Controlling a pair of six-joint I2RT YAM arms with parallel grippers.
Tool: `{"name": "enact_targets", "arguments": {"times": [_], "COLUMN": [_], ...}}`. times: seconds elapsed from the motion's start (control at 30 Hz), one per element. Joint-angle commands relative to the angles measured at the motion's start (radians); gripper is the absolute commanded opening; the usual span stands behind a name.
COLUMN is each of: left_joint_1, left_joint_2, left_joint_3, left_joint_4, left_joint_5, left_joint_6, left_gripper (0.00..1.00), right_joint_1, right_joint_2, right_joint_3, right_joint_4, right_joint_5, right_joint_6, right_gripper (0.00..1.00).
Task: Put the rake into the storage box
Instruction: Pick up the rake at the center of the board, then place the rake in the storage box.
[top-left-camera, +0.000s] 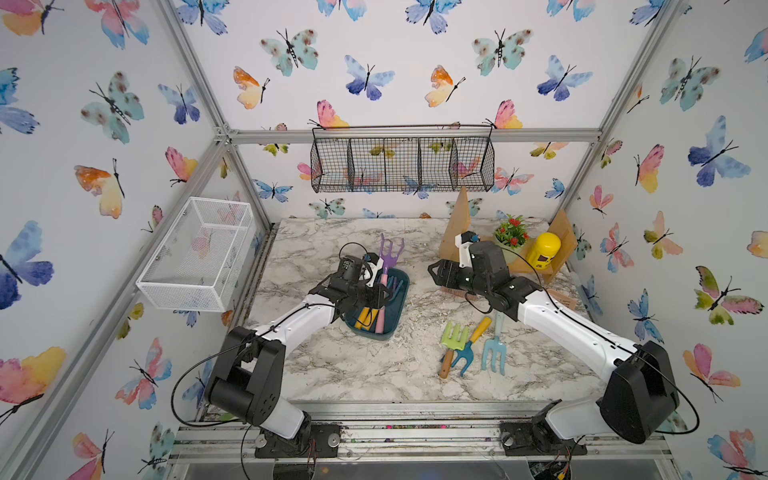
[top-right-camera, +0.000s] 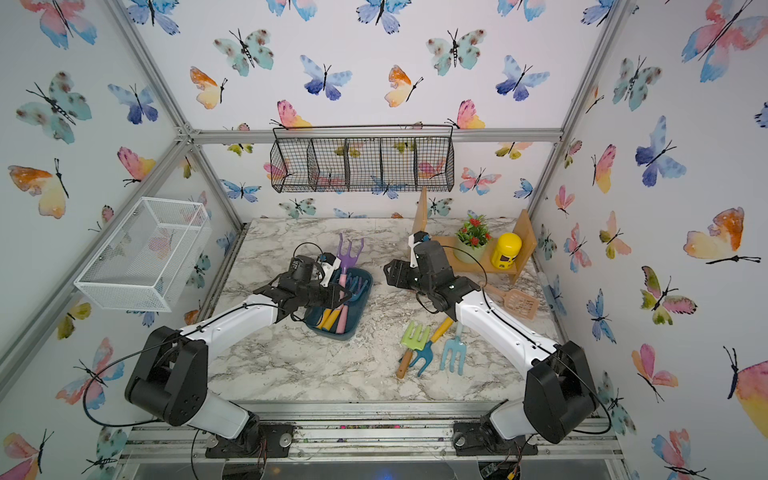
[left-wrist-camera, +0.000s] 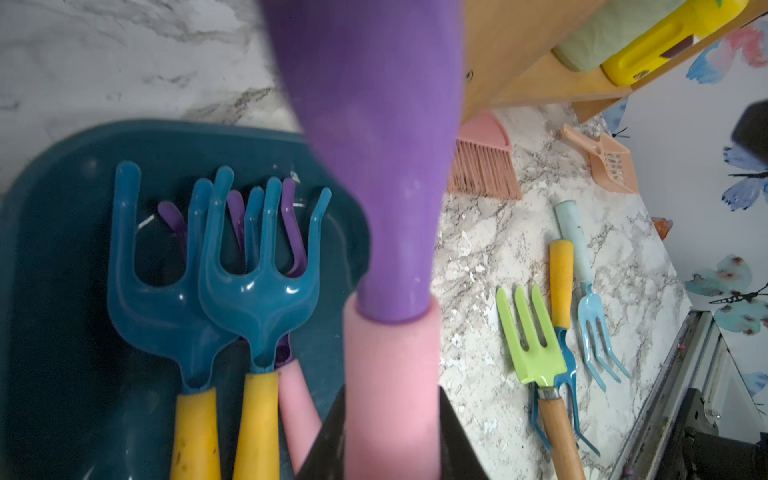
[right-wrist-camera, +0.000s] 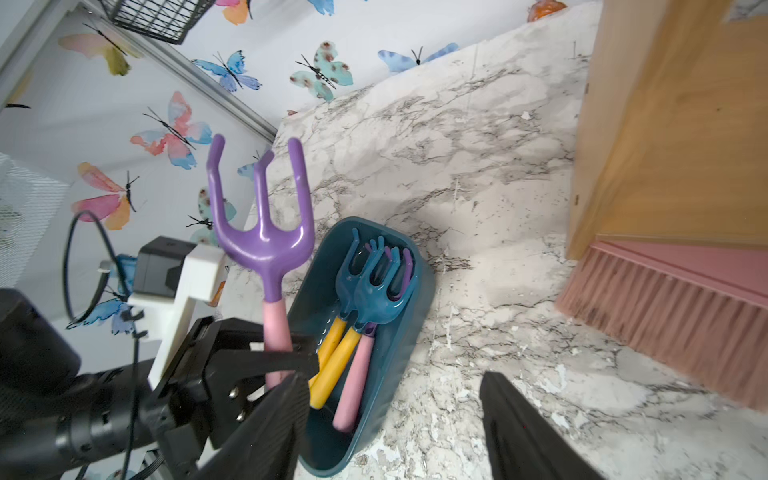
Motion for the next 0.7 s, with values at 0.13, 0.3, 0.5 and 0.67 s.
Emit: {"name": "enact_targets", "arguments": {"times": [0.13,0.3,0.5,0.67], "left_joint_1": [-0.009,-0.013,-0.033,-0.059], "left_joint_2": [-0.063,-0.005,0.085,0.15], "left_joint_3": [-0.08,-0.059,0.003,0.046], "left_joint_4": [-0.088,-0.097,-0.1,-0.148], "left_joint_5": [-0.055,-0.052,-0.082,-0.124], "left_joint_6": [0.035,0.045,0.047,0.052], "left_gripper": [0.0,0.0,0.09,0.2], "right_joint_1": [-0.004,-0.01,-0.017,-0.02], "right_joint_2": [0.042,0.035,0.02,0.021], "right_joint_3": [0.013,0.021,-0.002,0.0], "right_joint_4": [-0.045,-0.061,-0.065,-0.066], "right_joint_5": [0.006,0.002,0.004,0.003], "right_joint_6": [-0.006,-0.027,-0.031,-0.028], "right_gripper": [0.71,0.71,0.71,0.71]}}
